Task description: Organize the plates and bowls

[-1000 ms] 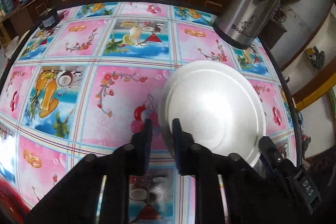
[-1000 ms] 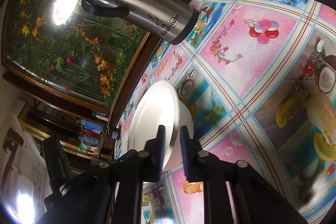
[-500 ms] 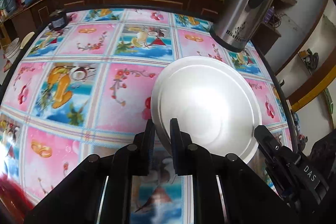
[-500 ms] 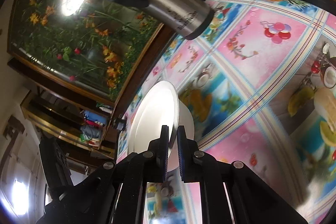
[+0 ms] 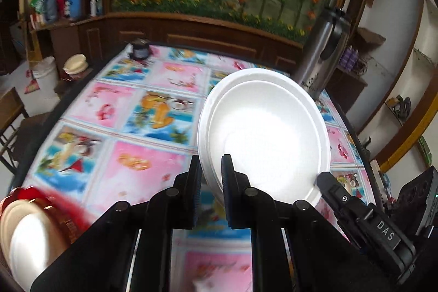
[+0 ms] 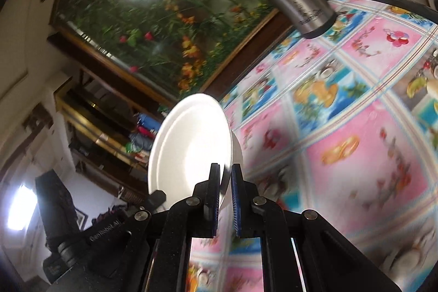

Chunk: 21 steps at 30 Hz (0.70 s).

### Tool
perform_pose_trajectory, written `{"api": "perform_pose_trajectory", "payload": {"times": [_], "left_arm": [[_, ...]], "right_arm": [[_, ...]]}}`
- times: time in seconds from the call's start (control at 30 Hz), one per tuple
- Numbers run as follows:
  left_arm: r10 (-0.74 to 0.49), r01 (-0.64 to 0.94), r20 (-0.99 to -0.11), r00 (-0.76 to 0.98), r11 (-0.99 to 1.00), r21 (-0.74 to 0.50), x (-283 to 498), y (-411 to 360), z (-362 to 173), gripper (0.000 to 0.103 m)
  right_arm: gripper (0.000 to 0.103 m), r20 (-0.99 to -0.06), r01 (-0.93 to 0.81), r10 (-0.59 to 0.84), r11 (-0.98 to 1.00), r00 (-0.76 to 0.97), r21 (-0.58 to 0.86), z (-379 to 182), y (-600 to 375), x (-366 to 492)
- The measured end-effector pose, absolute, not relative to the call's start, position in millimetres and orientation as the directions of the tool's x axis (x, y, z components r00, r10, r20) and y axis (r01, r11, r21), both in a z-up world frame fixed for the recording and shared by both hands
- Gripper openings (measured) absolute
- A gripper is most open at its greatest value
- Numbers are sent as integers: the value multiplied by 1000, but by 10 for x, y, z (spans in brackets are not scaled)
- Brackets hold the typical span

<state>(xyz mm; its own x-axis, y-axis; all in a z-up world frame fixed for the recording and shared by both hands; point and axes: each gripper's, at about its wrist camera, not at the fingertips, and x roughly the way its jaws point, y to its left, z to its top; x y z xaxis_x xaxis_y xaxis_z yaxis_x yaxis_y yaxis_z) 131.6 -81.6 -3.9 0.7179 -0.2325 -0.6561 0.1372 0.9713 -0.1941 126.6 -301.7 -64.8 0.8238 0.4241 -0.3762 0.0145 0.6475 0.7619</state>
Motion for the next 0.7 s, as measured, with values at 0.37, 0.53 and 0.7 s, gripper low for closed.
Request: {"api": "perform_pose_trajectory", "payload": {"times": [0.37, 0.53, 0.7], "left_arm": [[-212, 97, -580, 787, 970, -224, 609, 25, 138, 12], [-178, 51, -537, 825, 969, -243, 388, 415, 212, 12], [-128, 4, -494, 860, 970, -243, 196, 726, 260, 12]], "right_arm": [[8, -323, -114, 537, 629, 779, 769, -403, -2295, 845], [8, -323, -177, 575, 648, 752, 741, -235, -1881, 746], [8, -320, -238, 610, 658, 725, 715, -100, -1481, 637]]}}
